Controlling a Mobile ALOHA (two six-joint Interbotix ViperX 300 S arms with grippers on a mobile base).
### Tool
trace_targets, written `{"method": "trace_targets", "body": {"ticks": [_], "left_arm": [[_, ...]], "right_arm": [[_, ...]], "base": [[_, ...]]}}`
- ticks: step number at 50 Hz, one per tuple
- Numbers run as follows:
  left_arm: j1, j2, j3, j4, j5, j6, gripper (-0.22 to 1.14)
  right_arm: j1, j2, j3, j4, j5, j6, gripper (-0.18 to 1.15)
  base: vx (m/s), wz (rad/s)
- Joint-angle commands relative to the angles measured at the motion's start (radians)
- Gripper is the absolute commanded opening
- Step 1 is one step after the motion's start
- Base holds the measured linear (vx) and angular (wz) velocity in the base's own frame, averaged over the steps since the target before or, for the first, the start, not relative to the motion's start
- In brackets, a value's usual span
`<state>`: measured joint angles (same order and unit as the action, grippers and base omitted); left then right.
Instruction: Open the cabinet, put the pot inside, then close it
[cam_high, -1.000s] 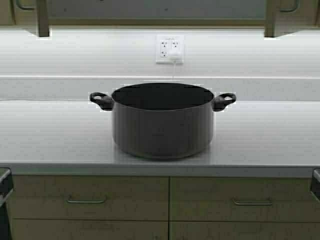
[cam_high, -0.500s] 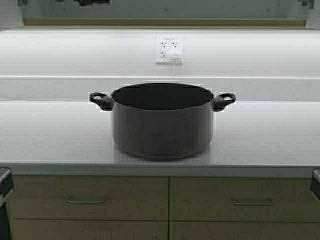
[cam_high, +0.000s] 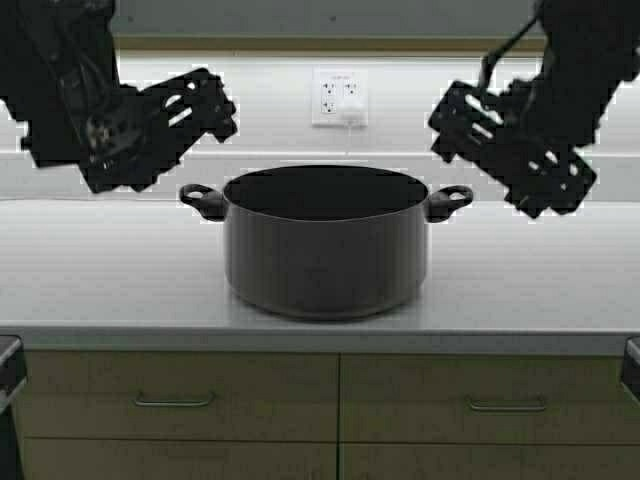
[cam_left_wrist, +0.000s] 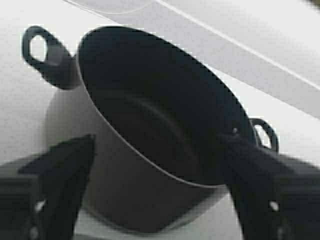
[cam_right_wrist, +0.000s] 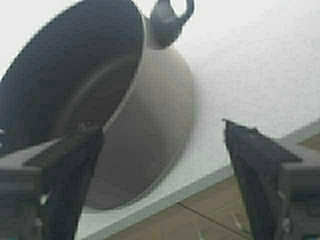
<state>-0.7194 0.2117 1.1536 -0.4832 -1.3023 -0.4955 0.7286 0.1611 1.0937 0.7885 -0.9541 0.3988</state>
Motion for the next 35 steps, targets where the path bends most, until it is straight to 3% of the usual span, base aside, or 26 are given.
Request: {"method": "trace_targets", "body": {"ticks": [1,7,12,35], "left_arm": [[0.029,0.230,-0.023,0.006,-0.287,-0.212,1.02],[0.041,0.391,-0.061,0.006,-0.446,-0.445,1.02],[0.043,0.449,-0.080,0.000,-0.453,-0.554,1.02],[0.044,0.482,-0.160,-0.011,-0.453,-0.520,1.02]], "right_arm": [[-0.044,0.140,-0.014,-0.192,-0.147,0.229,1.02],[-0.071,0.212,-0.011,-0.229,-0.259,0.322,1.02],[-0.071,0.233,-0.011,-0.232,-0.291,0.324,1.02],[-0.083,0.331,-0.038,-0.175,-0.390,0.380,1.03]], "base": [[0.01,0.00],[0.01,-0.04],[0.07,-0.04],[0.11,0.00]]}}
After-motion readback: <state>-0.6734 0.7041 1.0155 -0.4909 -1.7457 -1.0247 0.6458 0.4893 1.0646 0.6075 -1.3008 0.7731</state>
